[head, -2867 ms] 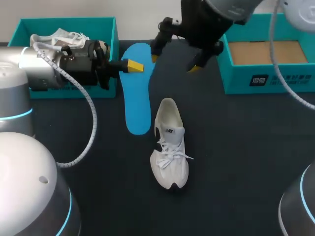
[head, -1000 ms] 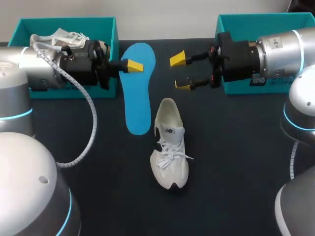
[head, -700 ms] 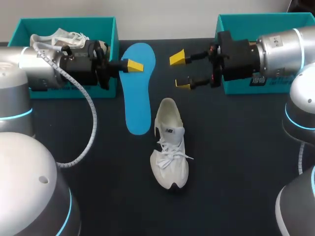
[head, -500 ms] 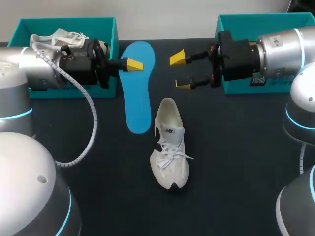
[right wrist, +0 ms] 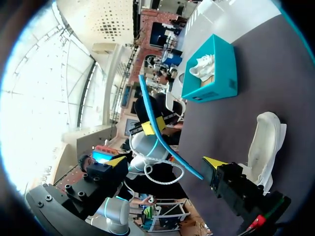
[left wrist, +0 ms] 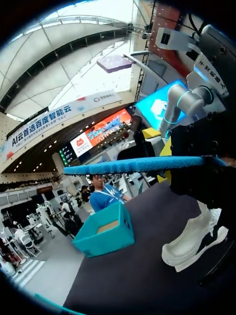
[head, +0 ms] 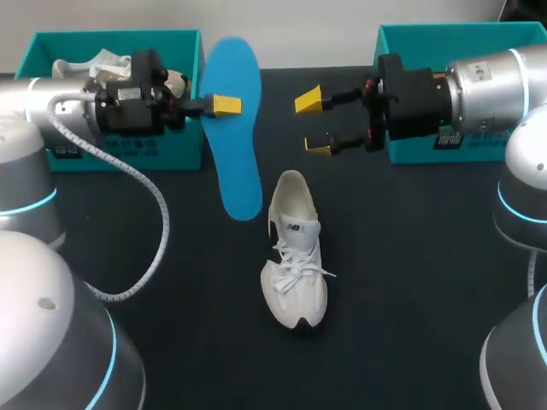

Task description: Take the shoe out of the shoebox, open the shoe tongue, remove and reinsert the insole, then place the shoe into the shoebox

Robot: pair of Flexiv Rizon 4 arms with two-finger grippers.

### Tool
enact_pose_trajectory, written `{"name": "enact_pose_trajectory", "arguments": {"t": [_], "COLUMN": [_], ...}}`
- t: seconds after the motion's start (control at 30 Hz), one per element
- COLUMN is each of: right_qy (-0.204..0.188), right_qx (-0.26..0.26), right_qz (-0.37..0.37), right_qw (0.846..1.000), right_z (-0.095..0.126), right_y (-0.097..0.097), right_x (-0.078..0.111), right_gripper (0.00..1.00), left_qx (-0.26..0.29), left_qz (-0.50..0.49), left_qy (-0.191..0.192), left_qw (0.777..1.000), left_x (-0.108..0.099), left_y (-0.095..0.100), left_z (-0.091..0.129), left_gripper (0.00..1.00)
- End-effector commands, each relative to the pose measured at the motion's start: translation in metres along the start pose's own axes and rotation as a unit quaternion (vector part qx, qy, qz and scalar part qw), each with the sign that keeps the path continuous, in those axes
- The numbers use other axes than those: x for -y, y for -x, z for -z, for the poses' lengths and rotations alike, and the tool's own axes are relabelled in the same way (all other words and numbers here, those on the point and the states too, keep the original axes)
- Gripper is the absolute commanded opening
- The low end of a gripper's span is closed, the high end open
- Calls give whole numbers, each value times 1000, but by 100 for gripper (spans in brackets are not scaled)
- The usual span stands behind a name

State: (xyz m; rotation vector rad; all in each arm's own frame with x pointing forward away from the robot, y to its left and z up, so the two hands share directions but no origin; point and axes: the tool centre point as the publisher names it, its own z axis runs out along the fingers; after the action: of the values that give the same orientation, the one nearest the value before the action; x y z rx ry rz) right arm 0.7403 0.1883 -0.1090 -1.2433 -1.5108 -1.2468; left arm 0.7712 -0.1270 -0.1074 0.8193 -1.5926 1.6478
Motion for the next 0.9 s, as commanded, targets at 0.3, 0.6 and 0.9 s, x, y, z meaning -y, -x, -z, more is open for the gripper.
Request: {"name": "enact_pose_trajectory", "arguments": {"t": [0.3,0.6,0.9], "right_qy": [1,1,1], "right_qx": [1,1,1], "right_qz": [-1,-1,-1], "right_qw": [1000,1000,1000], "right_z": [-3,-3,-3], "right_y": [0,0,0], "right_x": [0,0,0], "right_gripper": [100,100,100], "left_qx": [-22,-18,-26], "left_qz": [-584,-547,-736], "left_qy": [10,-1,58], "left_qw": [812,837,674], "left_x": [1,1,-4], "left_y": [-6,-8,-3], "left_z": [5,5,5], "left_gripper": [0,0,0]}}
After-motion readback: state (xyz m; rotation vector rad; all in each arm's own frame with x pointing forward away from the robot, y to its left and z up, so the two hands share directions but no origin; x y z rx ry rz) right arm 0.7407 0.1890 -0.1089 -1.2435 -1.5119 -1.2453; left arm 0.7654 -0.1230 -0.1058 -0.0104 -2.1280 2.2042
